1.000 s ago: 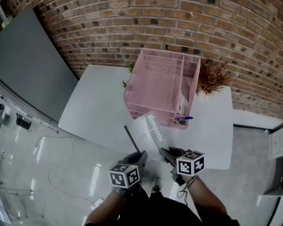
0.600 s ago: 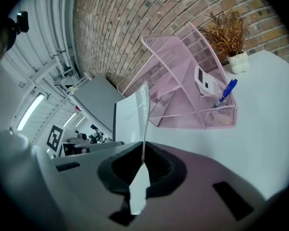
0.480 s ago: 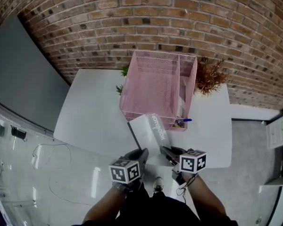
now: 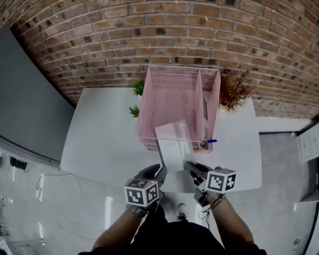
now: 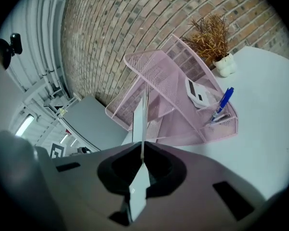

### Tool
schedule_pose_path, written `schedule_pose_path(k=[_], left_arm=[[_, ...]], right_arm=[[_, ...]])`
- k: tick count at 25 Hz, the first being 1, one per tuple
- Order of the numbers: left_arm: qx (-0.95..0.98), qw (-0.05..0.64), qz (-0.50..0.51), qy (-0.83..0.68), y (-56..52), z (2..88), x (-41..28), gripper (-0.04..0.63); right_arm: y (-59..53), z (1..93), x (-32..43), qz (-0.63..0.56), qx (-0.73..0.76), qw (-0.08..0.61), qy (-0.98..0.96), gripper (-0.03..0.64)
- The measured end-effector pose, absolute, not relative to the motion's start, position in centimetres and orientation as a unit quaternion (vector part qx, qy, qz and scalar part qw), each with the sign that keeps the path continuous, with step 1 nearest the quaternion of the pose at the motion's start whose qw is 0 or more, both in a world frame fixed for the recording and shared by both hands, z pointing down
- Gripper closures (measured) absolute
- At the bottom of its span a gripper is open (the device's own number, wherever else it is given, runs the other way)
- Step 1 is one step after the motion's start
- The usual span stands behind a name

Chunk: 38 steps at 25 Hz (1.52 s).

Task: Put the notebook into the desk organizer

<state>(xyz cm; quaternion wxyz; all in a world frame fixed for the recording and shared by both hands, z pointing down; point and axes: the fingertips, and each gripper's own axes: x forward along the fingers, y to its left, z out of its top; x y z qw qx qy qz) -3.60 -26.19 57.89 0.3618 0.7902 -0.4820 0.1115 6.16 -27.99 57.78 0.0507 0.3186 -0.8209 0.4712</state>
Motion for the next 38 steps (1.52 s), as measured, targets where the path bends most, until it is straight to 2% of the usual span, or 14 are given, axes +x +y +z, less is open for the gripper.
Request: schedule_pose_path(k=[19, 26, 38], left_arm=[[0.872, 0.234, 0.110, -0.417, -31.6, 54.2, -4.1, 0.500], [0.886, 0.212, 0.117, -0.396, -33.7, 54.6, -3.4, 0.500], [0.892, 0.176, 0.151, -0.389, -35.9, 55.9, -3.0, 0.503]], right_arm=[[-34.0, 55.6, 3.4, 0.453, 0.391, -0.008, -0.801, 0.603], [-35.8, 55.4, 2.8, 0.444, 0.414, -0.026, -0.794, 0.601], [-37.6, 55.3, 2.6, 0.404, 0.445, 0.006, -0.800, 0.595]])
